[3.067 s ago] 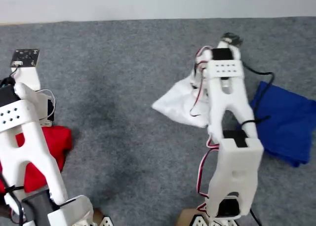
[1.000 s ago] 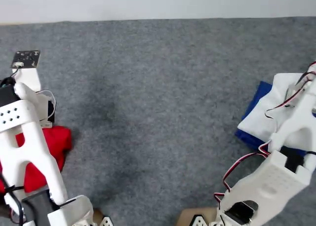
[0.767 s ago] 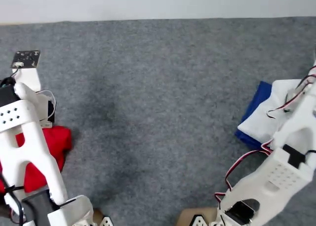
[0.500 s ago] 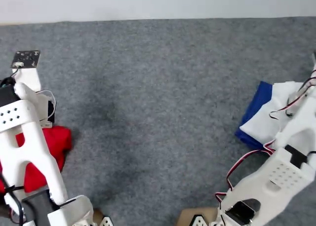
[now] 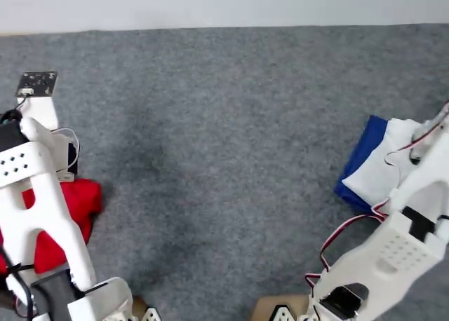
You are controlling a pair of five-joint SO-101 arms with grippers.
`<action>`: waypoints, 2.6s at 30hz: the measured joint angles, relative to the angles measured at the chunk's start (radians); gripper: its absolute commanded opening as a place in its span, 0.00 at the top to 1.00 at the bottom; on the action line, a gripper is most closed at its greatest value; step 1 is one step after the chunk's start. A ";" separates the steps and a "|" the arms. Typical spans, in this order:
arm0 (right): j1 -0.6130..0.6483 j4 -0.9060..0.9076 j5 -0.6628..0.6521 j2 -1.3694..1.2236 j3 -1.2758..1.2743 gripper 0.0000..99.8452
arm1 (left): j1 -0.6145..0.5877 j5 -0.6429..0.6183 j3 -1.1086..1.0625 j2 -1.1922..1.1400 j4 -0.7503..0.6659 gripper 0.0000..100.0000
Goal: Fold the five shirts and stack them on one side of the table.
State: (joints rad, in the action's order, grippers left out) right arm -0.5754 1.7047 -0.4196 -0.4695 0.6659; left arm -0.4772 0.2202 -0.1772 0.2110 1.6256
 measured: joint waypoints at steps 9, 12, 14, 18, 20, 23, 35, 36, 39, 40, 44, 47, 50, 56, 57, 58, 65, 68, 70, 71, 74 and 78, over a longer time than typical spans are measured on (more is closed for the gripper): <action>0.018 -0.044 0.000 -0.167 0.000 0.91 | 0.000 0.000 0.000 0.000 0.000 0.99; -0.029 -0.075 0.000 -0.233 0.000 0.91 | 0.000 0.000 0.000 0.000 0.000 0.99; -0.040 -0.104 0.000 -0.292 0.002 0.91 | 0.000 0.000 -0.002 0.000 0.000 0.99; -0.041 -0.060 0.000 -0.341 0.075 0.91 | 0.000 0.000 -0.006 0.000 0.000 0.99; -0.034 -0.003 0.000 -0.342 0.140 0.91 | 0.000 0.000 -0.015 0.000 0.000 0.99; -0.014 0.046 0.000 -0.342 0.265 0.91 | 0.000 0.000 -0.020 0.000 0.000 0.99; -0.103 -0.069 -0.020 -0.434 0.463 0.91 | 0.000 0.000 -0.020 0.000 0.000 0.99; -0.121 -0.095 -0.043 -0.462 0.463 0.91 | 0.000 0.000 -0.020 0.000 0.000 0.99; -0.152 -0.163 -0.117 -0.528 0.463 0.91 | 0.000 0.000 -0.020 0.000 0.000 0.99; -0.155 -0.173 -0.133 -0.537 0.463 0.91 | 0.000 0.000 -0.020 0.000 0.000 0.99; -0.153 -0.170 -0.150 -0.540 0.542 0.91 | 0.000 0.000 -0.020 0.000 0.000 0.99; -0.144 -0.121 -0.150 -0.540 0.652 0.91 | 0.000 0.000 -0.020 0.000 0.000 0.99; -0.101 -0.049 -0.140 -0.540 0.760 0.91 | 0.000 0.000 -0.020 0.000 0.000 0.99; 0.005 0.000 -0.083 -0.574 0.813 0.91 | 0.000 0.000 -0.020 0.000 0.000 0.99; 0.015 0.000 -0.080 -0.600 0.818 0.91 | 0.000 0.000 -0.020 0.000 0.000 0.99; 0.023 -0.006 -0.078 -0.631 0.819 0.91 | 0.000 0.000 -0.020 0.000 0.000 0.99; 0.032 -0.153 -0.077 -0.802 0.819 0.91 | 0.000 0.000 -0.020 0.000 0.000 0.99; 0.037 -0.166 -0.077 -0.815 0.873 0.91 | 0.000 0.000 -0.020 0.000 0.000 0.99; 0.038 -0.166 -0.077 -0.815 0.939 0.91 | 0.000 0.000 -0.020 0.000 0.000 0.99; 0.038 -0.166 -0.077 -0.812 0.953 0.91 | 0.000 0.000 -0.020 0.000 0.000 0.99; 0.040 -0.150 -0.077 -0.798 0.964 0.91 | 0.000 0.000 -0.020 0.000 0.000 0.99; 0.040 -0.100 -0.077 -0.761 0.964 0.91 | 0.000 0.000 -0.020 0.000 0.000 0.99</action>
State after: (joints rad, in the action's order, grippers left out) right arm -0.5355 1.6049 -0.4964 -1.2306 1.6295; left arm -0.4772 0.2202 -0.1972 0.2110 1.6256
